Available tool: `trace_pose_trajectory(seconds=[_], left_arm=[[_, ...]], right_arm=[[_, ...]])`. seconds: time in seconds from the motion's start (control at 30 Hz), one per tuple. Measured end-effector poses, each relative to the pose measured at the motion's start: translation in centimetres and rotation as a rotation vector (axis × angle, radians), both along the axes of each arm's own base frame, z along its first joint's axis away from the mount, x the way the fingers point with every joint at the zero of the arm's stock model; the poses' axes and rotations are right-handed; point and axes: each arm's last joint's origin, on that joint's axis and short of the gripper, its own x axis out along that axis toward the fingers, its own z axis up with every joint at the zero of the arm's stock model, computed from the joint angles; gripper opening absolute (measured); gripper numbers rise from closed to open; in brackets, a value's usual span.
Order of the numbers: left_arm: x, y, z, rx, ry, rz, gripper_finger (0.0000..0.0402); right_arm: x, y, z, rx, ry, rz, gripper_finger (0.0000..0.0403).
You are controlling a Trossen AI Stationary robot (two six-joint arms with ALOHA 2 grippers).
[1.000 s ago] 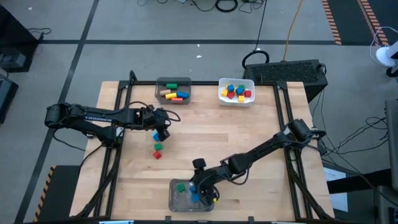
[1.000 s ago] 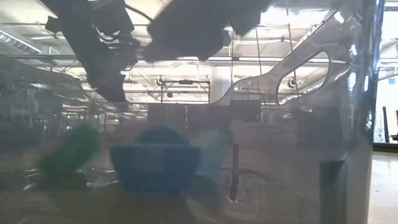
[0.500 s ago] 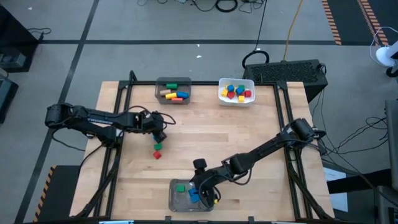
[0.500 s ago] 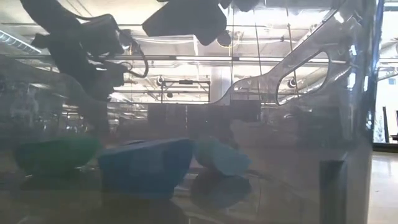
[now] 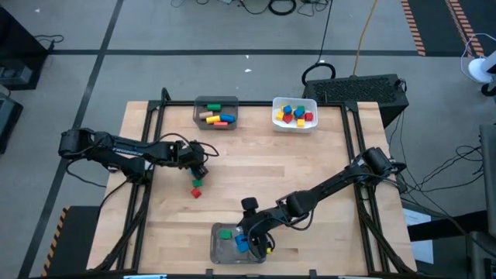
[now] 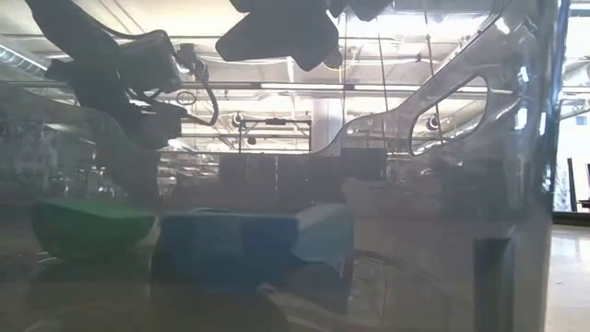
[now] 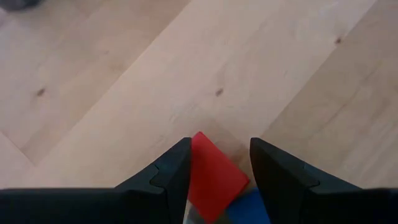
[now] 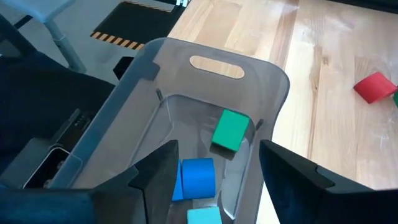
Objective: Sort blocks by size
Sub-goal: Put the light blue half circle block into the bottom black bin
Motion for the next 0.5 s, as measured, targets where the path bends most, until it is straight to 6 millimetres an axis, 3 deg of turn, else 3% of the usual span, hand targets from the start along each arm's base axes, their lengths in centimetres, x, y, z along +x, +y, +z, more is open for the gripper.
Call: trace_pose_trajectory(seconds=[0.17,0.5], left_arm=[[0.1,-0.1,0.1,-0.012,0.015,-0.055,0.0167],[0.4,-0.3,2.5,-0.098,0.111,-0.103,0.0167]], right_arm=[[0.0,0.0,0.0,0.000,0.002,-0.001,0.0212],[-0.1,-0.1,-0.1,0.008,0.017,-0.015,0.0212]])
